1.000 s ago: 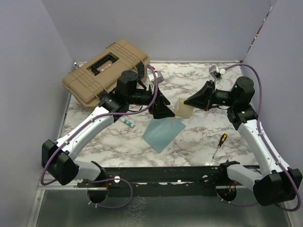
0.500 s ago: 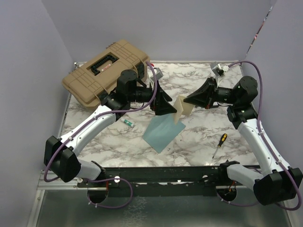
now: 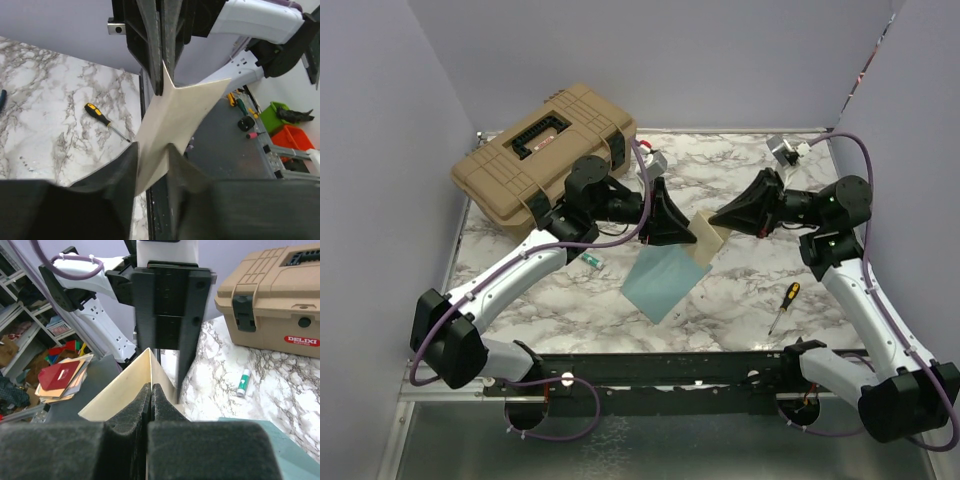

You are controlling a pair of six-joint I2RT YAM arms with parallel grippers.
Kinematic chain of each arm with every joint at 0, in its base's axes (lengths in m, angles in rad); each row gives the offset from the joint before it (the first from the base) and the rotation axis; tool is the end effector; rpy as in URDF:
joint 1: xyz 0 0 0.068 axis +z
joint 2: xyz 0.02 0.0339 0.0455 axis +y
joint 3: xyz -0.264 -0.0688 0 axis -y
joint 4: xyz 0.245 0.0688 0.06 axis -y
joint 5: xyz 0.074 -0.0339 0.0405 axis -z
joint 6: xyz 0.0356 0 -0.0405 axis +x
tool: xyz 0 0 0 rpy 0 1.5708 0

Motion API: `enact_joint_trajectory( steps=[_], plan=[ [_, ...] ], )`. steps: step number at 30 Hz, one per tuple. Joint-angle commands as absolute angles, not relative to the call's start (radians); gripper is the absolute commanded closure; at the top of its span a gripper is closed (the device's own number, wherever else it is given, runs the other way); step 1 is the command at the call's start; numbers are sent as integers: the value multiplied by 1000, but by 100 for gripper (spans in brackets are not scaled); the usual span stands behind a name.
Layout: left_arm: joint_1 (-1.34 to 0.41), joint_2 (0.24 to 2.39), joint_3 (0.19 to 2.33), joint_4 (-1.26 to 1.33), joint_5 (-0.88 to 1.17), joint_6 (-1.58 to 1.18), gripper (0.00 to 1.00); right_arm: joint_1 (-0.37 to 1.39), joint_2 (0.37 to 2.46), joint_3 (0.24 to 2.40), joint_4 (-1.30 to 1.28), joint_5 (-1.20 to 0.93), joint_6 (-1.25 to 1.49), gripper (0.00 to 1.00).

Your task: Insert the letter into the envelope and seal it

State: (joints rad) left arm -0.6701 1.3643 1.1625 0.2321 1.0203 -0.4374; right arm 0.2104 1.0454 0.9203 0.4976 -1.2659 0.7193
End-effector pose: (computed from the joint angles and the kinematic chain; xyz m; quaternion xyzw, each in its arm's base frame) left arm 0.2245 -0.2166 0.3844 0.4186 0.5629 -0.6186 0.3539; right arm 0.2052 0.0785 0.4017 -0.3583 0.5630 0.5967 0.4456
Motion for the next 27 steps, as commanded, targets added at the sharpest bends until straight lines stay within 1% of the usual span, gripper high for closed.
enact_joint_trajectory(
  steps=[1, 3, 5, 6, 7, 10, 11, 12, 16, 18, 20, 24, 27],
  plan=[
    [-674, 1298, 1139, 302, 1096, -438, 85, 218, 1022, 950, 486, -1250, 737, 99],
    [-676, 1293, 1142, 316, 1084, -454, 100, 218, 1019, 955, 486, -1225, 758, 99],
    [-677, 1292, 1146, 327, 1053, -474, 100, 218, 1009, 957, 476, -1181, 783, 98],
    [-677, 1292, 1147, 329, 1026, -480, 100, 218, 1003, 958, 461, -1153, 790, 94],
    [-678, 1291, 1149, 329, 1010, -486, 100, 218, 996, 963, 441, -1126, 796, 88],
    [-678, 1292, 1151, 332, 971, -503, 100, 217, 970, 966, 390, -1010, 824, 54],
    [-678, 1289, 1151, 331, 959, -508, 100, 217, 958, 965, 372, -964, 831, 44],
    [-677, 1287, 1150, 332, 948, -510, 100, 218, 946, 962, 358, -923, 837, 37],
    [-677, 1274, 1147, 334, 853, -538, 100, 217, 886, 915, 389, -778, 908, 14],
    [-677, 1272, 1150, 341, 789, -579, 100, 218, 869, 870, 455, -772, 931, 6],
    [-677, 1278, 1154, 367, 742, -648, 100, 218, 869, 826, 517, -806, 937, 4],
    [-677, 1284, 1149, 452, 721, -766, 100, 218, 904, 783, 554, -856, 970, 5],
    [-677, 1281, 1142, 470, 702, -786, 100, 218, 917, 749, 662, -884, 1040, 14]
  ],
)
